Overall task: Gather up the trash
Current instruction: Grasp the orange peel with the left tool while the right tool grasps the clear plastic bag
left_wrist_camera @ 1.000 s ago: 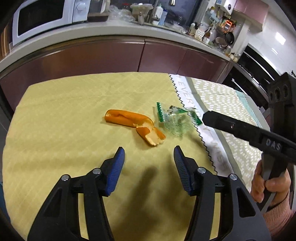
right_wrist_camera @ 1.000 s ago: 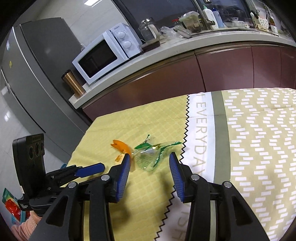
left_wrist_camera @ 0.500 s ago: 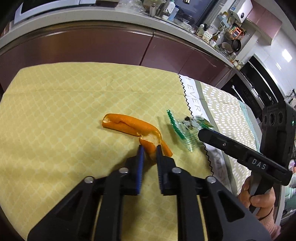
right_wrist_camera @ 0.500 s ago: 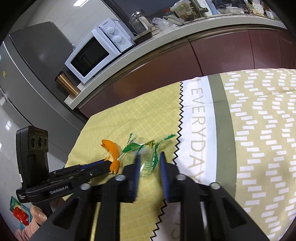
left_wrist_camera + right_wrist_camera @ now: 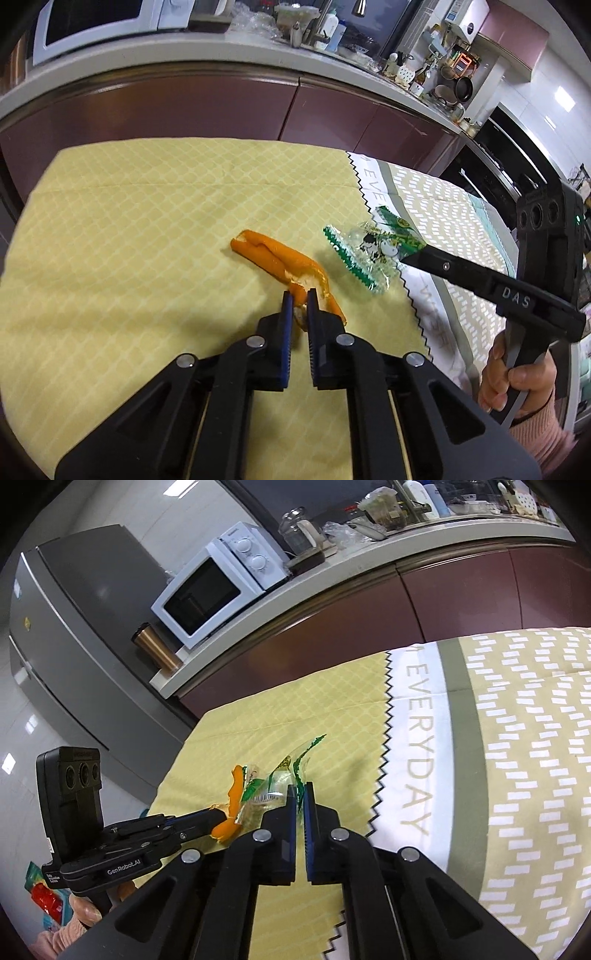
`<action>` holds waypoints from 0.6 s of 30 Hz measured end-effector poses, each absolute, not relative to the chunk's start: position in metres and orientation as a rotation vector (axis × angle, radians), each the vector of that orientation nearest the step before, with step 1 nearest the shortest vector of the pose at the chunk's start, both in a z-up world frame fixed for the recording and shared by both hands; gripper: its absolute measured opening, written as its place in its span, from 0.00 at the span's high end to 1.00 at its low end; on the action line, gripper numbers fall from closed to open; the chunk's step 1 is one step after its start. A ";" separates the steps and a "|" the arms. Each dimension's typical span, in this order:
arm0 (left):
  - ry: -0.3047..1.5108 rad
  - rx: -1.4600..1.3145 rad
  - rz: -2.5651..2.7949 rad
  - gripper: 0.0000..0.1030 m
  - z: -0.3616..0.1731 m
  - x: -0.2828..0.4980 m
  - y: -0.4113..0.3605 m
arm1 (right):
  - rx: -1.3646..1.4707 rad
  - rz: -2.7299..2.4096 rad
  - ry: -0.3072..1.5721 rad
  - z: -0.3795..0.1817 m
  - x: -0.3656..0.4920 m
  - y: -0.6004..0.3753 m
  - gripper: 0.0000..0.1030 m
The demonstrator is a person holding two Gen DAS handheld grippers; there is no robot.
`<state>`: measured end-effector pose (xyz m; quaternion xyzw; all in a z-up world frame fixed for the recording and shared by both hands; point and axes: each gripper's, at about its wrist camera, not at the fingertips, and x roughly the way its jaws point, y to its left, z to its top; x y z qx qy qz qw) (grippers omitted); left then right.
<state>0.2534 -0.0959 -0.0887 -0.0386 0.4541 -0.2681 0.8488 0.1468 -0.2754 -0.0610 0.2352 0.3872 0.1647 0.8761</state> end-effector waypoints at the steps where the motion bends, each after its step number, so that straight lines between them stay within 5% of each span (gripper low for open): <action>1: 0.950 -0.075 -0.561 0.92 -0.087 0.249 -0.093 | 0.490 0.350 0.806 -0.060 0.146 -0.274 0.97; 13: 0.881 0.028 -0.550 0.93 -0.073 0.181 -0.043 | 0.500 0.447 0.801 -0.051 0.122 -0.249 0.97; 18: 0.911 0.016 -0.531 0.76 -0.084 0.167 -0.026 | 0.500 0.469 0.815 -0.055 0.116 -0.239 0.97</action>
